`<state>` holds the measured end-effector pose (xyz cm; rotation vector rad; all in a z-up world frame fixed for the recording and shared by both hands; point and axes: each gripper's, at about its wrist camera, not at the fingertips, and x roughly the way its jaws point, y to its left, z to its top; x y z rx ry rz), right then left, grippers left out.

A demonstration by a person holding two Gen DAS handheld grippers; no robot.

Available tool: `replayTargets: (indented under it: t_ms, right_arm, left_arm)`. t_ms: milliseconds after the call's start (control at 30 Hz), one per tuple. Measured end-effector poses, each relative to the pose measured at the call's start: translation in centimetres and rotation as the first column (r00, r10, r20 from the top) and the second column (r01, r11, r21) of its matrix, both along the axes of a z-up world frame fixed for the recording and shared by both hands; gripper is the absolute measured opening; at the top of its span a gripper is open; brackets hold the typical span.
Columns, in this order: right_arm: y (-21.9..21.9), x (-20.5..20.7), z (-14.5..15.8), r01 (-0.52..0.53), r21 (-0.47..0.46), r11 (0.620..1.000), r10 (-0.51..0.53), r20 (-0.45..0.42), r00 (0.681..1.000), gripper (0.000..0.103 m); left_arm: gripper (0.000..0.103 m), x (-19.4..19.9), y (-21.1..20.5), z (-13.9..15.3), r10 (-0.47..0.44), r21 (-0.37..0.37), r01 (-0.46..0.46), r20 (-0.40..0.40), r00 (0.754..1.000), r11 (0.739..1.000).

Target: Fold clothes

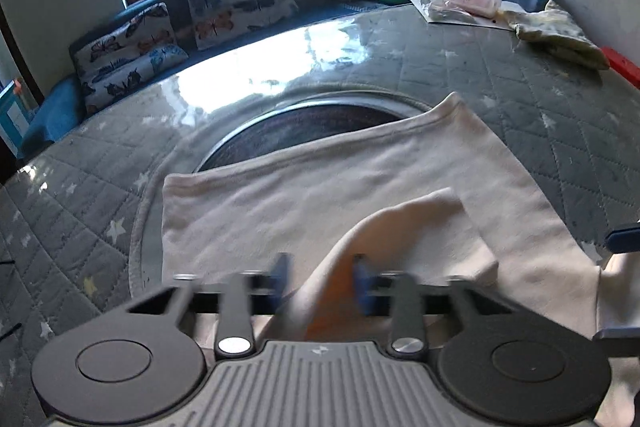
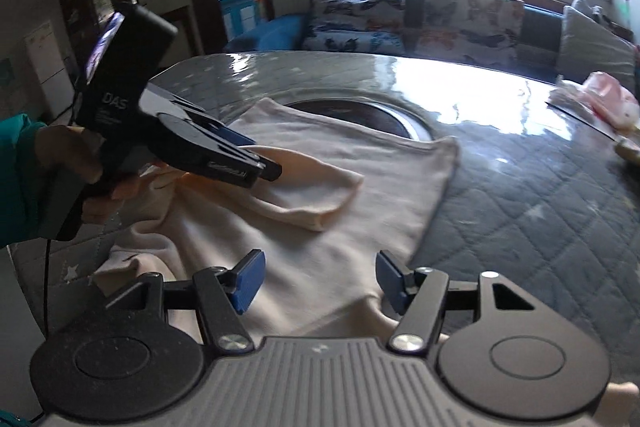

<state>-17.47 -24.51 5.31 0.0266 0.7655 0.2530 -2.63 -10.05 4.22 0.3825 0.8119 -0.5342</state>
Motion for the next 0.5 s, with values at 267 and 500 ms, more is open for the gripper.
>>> replayTargets:
  t_ms: [267,500]
  right_arm:
    - [2.2,2.4,-0.8,-0.044,0.049,0.998,0.045,-0.026,0.999,0.062]
    - [3.2,4.4,-1.6,-0.052,0.114,0.992,0.058,-0.050,0.997,0.062]
  left_arm:
    - [0.004,-1.1,3.4,1.8,0.055,-0.077,-0.052,0.038,0.998,0.996]
    - [0.004,-4.7,7.3,3.4,0.023,-0.132,-0.012,0.082,0.996,0.991]
